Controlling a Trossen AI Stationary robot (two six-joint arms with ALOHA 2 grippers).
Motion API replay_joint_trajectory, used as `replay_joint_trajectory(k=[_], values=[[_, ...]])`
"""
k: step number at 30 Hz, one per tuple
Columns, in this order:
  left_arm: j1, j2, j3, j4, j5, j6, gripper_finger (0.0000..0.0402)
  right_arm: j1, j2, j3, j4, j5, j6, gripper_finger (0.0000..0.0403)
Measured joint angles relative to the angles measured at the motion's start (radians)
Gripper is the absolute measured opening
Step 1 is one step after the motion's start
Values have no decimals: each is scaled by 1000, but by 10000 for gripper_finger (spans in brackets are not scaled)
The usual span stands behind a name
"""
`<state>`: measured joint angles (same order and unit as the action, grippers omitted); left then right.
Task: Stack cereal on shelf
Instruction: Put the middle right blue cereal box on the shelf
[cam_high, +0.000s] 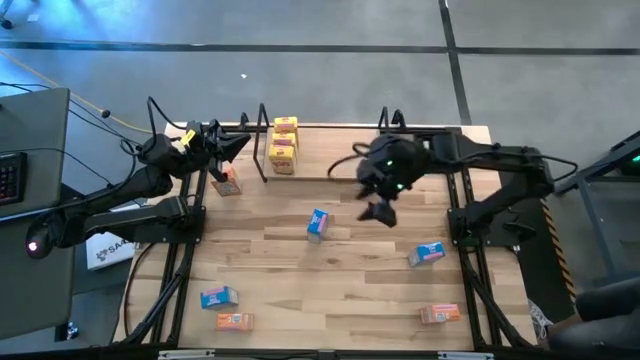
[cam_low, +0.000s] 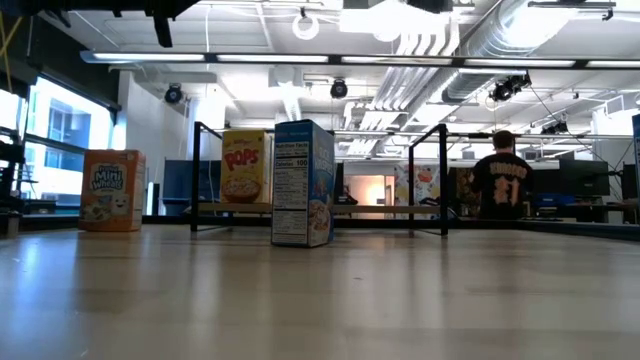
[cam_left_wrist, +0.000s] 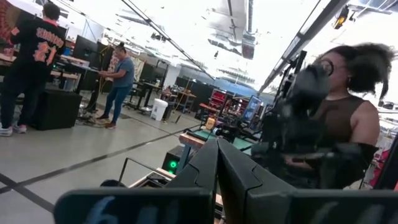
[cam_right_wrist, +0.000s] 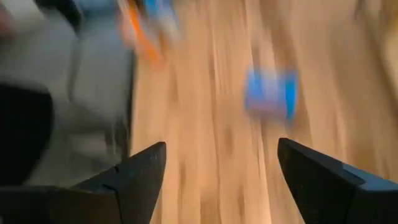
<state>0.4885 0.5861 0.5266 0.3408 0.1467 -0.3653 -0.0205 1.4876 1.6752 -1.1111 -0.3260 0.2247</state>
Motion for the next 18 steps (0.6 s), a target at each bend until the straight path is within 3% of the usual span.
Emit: replay_joint_trajectory(k=[3, 6, 12, 18], values=[[0, 0, 0, 0, 0, 0, 0, 41, 29, 31, -303, 37, 10, 300], [0, 0, 0, 0, -1, 0, 1, 111, 13, -28, -450, 61, 71, 300], [0, 0, 0, 0, -1, 2, 1, 307, -145, -286, -330, 39, 268, 300], [0, 0, 0, 0, -2, 1, 1, 482, -272, -541, -208, 116, 389, 300]])
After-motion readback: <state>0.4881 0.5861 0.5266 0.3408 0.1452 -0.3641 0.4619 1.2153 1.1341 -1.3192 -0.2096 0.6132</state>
